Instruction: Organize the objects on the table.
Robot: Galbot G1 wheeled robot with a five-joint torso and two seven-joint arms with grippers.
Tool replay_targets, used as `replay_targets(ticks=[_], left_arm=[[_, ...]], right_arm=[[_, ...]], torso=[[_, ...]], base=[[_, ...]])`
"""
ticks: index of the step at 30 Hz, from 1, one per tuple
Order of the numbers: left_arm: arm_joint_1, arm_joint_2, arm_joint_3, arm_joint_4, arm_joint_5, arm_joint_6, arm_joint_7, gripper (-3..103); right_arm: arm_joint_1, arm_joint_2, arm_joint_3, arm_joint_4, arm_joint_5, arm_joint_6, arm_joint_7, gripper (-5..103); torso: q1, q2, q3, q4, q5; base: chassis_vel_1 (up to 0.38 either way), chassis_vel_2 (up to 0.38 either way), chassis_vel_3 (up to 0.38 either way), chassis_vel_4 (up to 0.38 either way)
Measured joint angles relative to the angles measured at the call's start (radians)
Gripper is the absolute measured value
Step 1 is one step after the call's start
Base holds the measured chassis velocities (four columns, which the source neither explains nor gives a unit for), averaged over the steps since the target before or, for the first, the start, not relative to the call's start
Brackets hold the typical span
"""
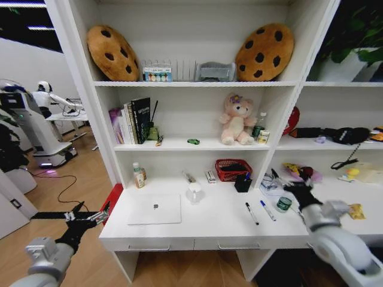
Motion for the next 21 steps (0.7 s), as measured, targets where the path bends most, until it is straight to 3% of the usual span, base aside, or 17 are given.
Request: replay_targets(ticks=[4,6,9,21], left_arm=[[0.000,0.000,0.000,0.000,0.000,0.000,0.000,100],[0.000,0.000,0.000,0.000,0.000,0.000,0.000,100],[0.000,0.000,0.000,0.000,0.000,0.000,0.000,100],[0.000,0.000,0.000,0.000,0.000,0.000,0.000,100]], right_arm=[[-0.072,0.075,-0.011,0.026,-0.043,0.020,-0.044,100],[-0.111,0.134,-0.055,0.040,-0.102,0.052,-0.085,100],[-0.123,0.168,-0.110,0.055,-0.128,0.071,-0.102,100],[-0.056,0.144,-0.202,0.048,-0.137,0.076,-0.093,100]], torso=[[0.000,0.000,0.000,0.0000,0.0000],[0.000,0.000,0.000,-0.0001,0.0003],[0.000,0.000,0.000,-0.0001,0.0002],[0.000,0.000,0.000,0.0000,0.0004]], base=[[0.000,0.000,0.000,0.000],[0.000,0.000,0.000,0.000],[0.000,0.000,0.000,0.000],[0.000,0.000,0.000,0.000]])
